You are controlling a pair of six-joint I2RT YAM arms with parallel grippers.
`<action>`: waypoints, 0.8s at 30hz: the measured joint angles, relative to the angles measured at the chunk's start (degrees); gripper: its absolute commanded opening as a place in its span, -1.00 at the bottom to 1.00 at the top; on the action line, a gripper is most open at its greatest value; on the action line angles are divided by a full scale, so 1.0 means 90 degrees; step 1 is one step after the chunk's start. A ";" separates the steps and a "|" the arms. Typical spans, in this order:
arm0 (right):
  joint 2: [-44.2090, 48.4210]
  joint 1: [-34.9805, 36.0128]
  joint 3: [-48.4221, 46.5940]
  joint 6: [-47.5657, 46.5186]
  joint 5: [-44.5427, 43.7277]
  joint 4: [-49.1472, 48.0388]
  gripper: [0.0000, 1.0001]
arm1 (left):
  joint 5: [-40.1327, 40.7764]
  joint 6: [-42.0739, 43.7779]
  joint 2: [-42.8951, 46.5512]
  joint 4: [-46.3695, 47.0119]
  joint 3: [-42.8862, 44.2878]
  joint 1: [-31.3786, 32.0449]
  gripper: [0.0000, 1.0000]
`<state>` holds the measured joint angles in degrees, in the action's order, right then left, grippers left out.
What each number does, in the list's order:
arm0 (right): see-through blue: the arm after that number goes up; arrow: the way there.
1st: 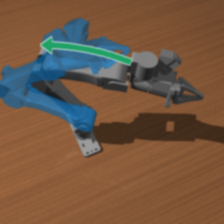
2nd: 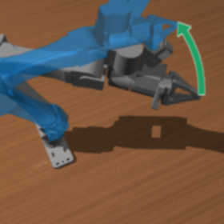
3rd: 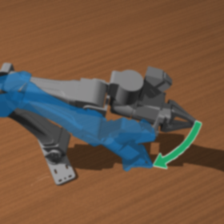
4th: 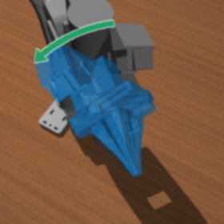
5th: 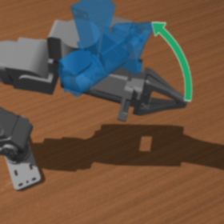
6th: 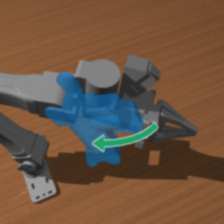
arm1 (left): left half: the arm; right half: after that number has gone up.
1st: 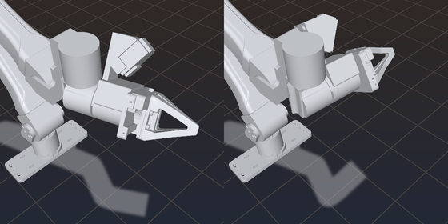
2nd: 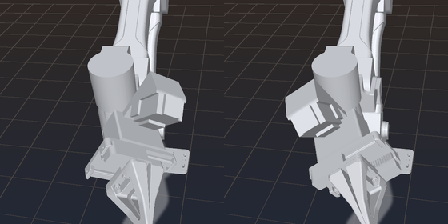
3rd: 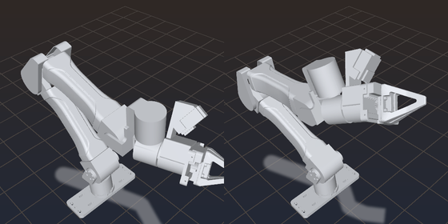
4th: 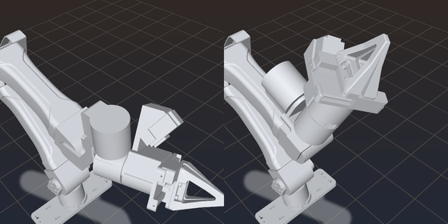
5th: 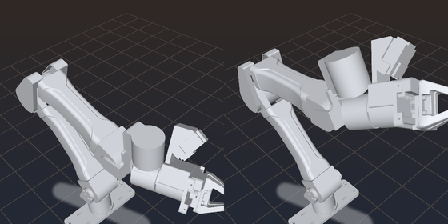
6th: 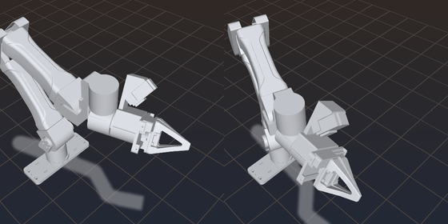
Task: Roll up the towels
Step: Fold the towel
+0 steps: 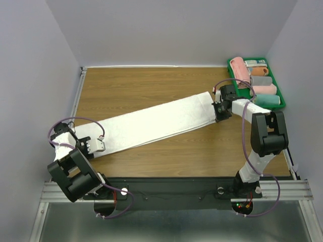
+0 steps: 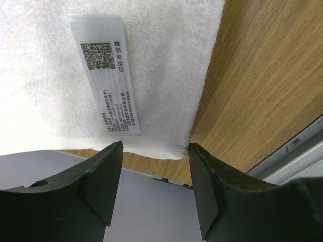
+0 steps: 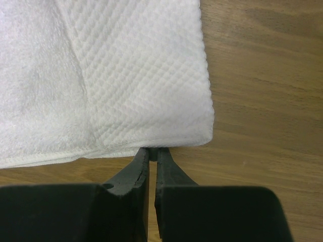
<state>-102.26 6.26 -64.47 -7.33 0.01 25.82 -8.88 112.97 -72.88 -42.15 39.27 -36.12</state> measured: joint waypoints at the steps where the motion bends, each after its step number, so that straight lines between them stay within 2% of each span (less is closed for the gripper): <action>1: -0.0002 -0.0002 0.0000 0.0000 0.0002 0.0000 -0.99 | -0.0010 0.0015 0.0000 0.0039 -0.0036 0.0000 0.30; 5: -0.0005 -0.0029 0.0000 0.0000 0.0049 -0.0002 -0.99 | -0.0022 0.0046 0.0000 0.0129 -0.0114 0.0000 0.03; 6: -0.0007 -0.0032 -0.0002 0.0000 0.0051 -0.0002 -0.99 | -0.0019 0.0049 -0.0002 0.0163 -0.0124 0.0000 -0.13; 11: -0.0012 -0.0036 -0.0012 -0.0015 0.0051 0.0005 -0.99 | 0.0010 0.0061 -0.0007 0.0325 -0.0129 -0.0007 -0.66; 15: -0.0012 -0.0053 -0.0012 -0.0041 0.0066 0.0002 -0.99 | -0.0005 0.0073 -0.0049 0.0362 -0.0129 -0.0073 -0.94; 17: -0.0012 -0.0080 -0.0012 -0.0044 0.0085 -0.0007 -0.99 | -0.0002 0.0080 -0.0068 0.0355 -0.0129 -0.0126 -1.00; 24: -0.0019 -0.0155 -0.0012 -0.0044 0.0187 -0.0015 -0.99 | 0.0044 0.0090 -0.0073 0.0325 -0.0129 -0.0427 -1.00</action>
<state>-102.43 4.86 -64.58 -7.73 1.69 25.69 -8.49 113.78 -73.54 -39.22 38.11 -39.97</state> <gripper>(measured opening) 0.059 0.160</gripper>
